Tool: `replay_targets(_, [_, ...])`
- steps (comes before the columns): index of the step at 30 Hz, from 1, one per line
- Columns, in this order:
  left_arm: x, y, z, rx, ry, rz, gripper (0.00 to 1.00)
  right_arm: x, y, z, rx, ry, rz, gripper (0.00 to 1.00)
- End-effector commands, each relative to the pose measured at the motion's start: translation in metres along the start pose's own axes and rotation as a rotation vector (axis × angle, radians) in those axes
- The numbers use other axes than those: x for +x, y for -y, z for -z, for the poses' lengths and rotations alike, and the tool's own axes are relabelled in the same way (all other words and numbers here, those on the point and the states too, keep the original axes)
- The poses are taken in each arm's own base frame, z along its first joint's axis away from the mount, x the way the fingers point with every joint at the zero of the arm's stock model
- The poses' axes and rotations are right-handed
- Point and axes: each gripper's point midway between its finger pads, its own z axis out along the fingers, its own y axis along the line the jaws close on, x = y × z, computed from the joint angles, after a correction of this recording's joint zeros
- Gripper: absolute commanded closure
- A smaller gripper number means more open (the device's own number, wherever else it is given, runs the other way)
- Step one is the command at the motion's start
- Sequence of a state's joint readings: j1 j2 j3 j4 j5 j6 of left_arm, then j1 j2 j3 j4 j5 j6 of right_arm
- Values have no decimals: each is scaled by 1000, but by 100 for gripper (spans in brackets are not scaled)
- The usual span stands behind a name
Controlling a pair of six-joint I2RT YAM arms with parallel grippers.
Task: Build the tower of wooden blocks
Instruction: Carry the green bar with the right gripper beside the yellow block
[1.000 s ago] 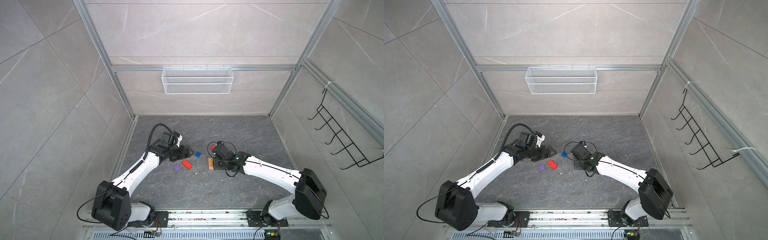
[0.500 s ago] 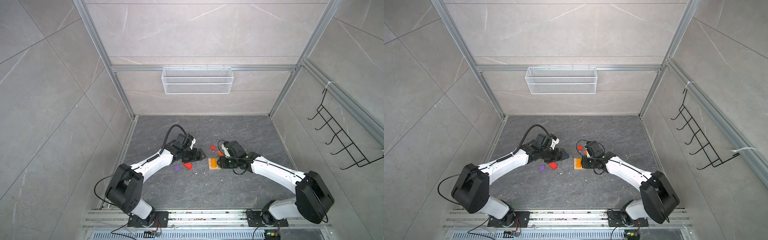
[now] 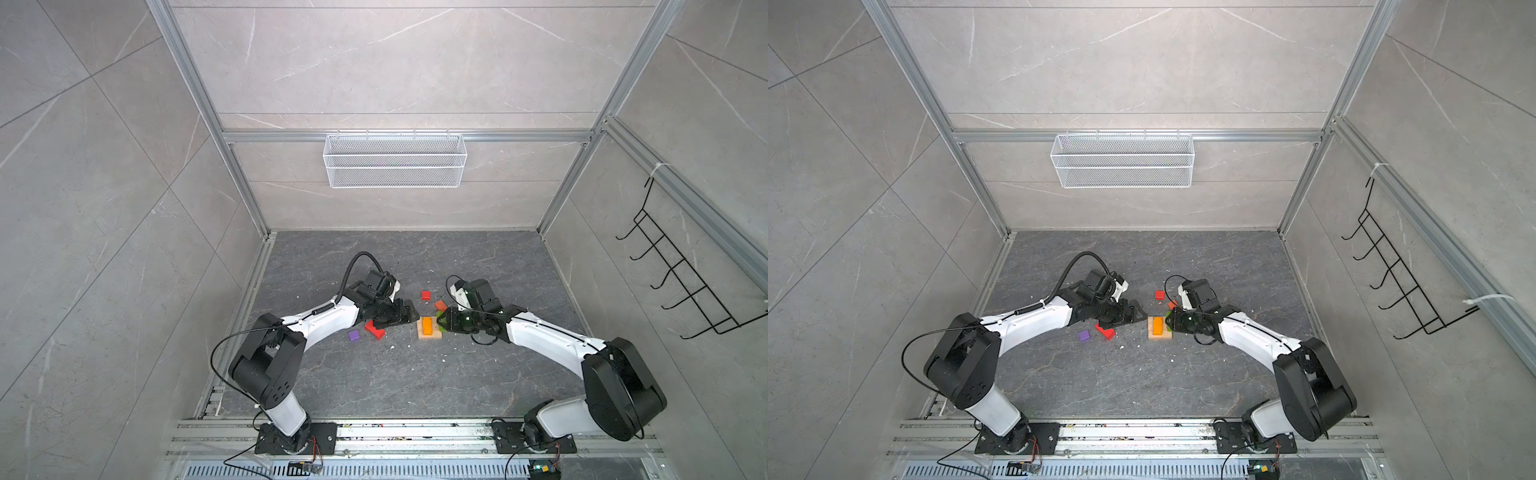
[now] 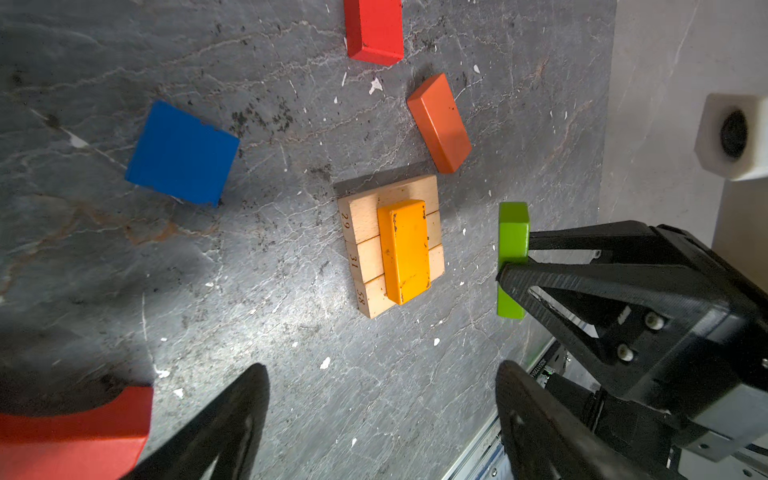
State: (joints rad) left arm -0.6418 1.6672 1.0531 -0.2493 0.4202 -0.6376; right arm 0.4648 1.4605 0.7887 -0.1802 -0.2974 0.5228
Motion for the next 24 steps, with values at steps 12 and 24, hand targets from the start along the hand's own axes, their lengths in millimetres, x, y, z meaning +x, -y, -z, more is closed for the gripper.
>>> replay_targets(12, [-5,8,-11,3,-4,-9,12,5,7,-23,-39,-30,-43,97])
replay_targets(24, [-2,8,-15,-1,-20,-9,13,7,15,-33,-16,-33,-66,97])
